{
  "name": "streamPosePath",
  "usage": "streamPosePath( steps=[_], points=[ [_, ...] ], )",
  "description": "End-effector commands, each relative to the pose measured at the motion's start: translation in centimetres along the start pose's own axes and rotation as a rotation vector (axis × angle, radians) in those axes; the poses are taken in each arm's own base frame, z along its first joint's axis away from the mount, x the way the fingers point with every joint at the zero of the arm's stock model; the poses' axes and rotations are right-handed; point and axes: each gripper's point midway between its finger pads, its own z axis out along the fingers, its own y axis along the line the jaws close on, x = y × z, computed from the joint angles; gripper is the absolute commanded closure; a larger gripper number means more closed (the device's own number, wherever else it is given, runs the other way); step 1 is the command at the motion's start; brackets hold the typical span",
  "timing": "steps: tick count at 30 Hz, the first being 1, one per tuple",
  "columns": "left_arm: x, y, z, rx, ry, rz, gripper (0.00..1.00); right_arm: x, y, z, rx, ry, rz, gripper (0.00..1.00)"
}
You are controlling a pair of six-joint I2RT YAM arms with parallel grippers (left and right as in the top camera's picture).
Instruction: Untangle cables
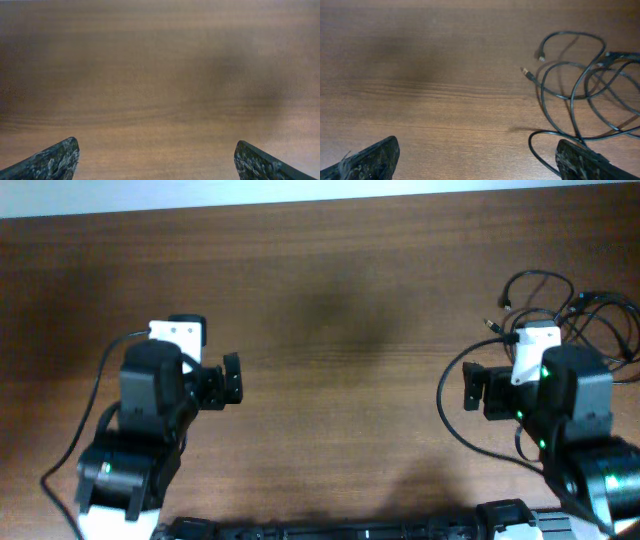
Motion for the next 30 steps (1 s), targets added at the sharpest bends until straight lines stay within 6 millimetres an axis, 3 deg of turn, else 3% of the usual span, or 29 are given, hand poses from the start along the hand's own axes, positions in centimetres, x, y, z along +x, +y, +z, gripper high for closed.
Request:
streamPosePath(
  steps=[1,7,13,15,20,23,25,27,30],
  points=[
    [-0.2,1.1,-0.4,-0.054,-0.033,-0.013,0.01,0.5,-0.4,0.2,0.023,0.011,0.007,0.01],
    [0.2,1.1,-0.1,-0.057,-0.011,-0.010,0.01,0.9,-0.4,1.6,0.027,0.071,0.004,0.01],
    [0.2,1.1,-0.1,-0.057,-0.011,-0.010,0.01,2.8,-0.3,5.7,0.038,0.247,-0.006,0.01],
    [0.2,1.1,-0.1,-0.057,-0.011,-0.010,0.01,3.3,-0.3,6.3,0.040,0.274,-0.007,0.01],
    [0.2,1.1,-0.1,-0.057,-0.011,-0.010,0.01,2.3,-0.3,4.4,0.034,0.188,-0.003,0.01],
    [0.2,1.1,-0.1,-0.057,-0.011,-0.010,0.01,1.1,-0.4,0.7,0.025,0.032,0.006,0.01],
    [0.2,1.1,-0.1,-0.057,-0.011,-0.010,0.01,1.9,-0.6,-0.7,0.025,-0.030,-0.002,0.01],
    [0.2,1.1,-0.1,-0.057,-0.011,-0.010,0.01,2.9,-0.4,-0.9,0.008,-0.115,0.002,0.01],
    [0.2,1.1,-0.1,-0.057,-0.011,-0.010,0.01,2.0,0.2,-0.2,-0.035,-0.381,0.006,0.01]
  ],
)
